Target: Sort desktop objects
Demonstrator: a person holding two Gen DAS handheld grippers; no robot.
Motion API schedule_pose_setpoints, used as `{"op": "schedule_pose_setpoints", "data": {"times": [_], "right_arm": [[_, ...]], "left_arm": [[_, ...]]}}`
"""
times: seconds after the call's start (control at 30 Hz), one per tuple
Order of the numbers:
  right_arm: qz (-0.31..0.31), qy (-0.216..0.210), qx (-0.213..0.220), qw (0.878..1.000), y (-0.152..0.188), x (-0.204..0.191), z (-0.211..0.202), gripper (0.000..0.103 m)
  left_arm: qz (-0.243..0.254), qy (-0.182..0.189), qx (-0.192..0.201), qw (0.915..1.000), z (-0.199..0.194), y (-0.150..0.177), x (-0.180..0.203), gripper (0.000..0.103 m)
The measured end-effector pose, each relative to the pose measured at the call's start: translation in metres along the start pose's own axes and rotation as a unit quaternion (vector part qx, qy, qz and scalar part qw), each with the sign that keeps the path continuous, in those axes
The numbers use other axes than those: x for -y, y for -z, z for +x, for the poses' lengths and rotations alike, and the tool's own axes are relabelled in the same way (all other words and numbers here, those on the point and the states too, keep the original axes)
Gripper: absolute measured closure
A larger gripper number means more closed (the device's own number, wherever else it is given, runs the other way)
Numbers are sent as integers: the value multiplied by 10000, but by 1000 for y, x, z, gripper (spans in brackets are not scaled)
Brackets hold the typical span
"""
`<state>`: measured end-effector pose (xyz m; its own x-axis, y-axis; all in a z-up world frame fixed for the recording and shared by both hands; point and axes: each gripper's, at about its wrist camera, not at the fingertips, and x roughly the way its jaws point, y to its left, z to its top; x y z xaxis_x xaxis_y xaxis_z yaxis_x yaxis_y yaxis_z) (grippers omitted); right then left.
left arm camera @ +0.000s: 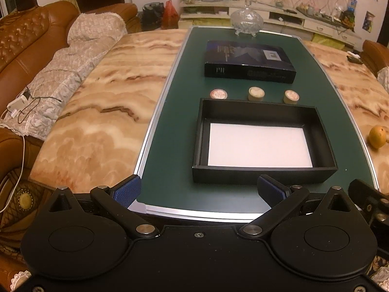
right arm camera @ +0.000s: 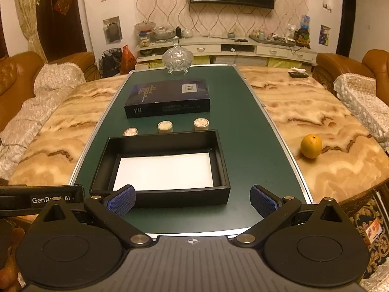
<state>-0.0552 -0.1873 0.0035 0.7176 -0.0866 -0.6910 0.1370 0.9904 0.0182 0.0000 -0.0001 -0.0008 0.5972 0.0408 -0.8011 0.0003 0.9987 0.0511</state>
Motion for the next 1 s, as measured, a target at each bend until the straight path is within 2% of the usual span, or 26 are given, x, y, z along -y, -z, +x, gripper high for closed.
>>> {"op": "schedule_pose_setpoints", "data": {"times": [0.03, 0.1, 0.33, 0.43, 0.5, 1.0], "right_arm": [[-37, 6, -10, 10000, 4, 7, 0, 0], [-125, -60, -133, 9998, 2, -2, 2, 0], [-285, -113, -172, 9994, -4, -27, 11, 0], [-275, -162, -197, 9993, -18, -76, 21, 0], [-156, -337, -128, 9992, 0, -23, 13, 0], [-248, -308, -279, 9988, -2, -27, 29, 0]], "left_arm": [[4, 3, -8, 10000, 1, 1, 0, 0], [12, 9, -25, 10000, 3, 2, 1, 0], [25, 57, -65, 10000, 5, 6, 0, 0], [22, 41, -134, 9999, 4, 2, 0, 0], [5, 47, -141, 9999, 5, 1, -1, 0], [8, -1, -336, 9994, 24, -1, -4, 0]]}}
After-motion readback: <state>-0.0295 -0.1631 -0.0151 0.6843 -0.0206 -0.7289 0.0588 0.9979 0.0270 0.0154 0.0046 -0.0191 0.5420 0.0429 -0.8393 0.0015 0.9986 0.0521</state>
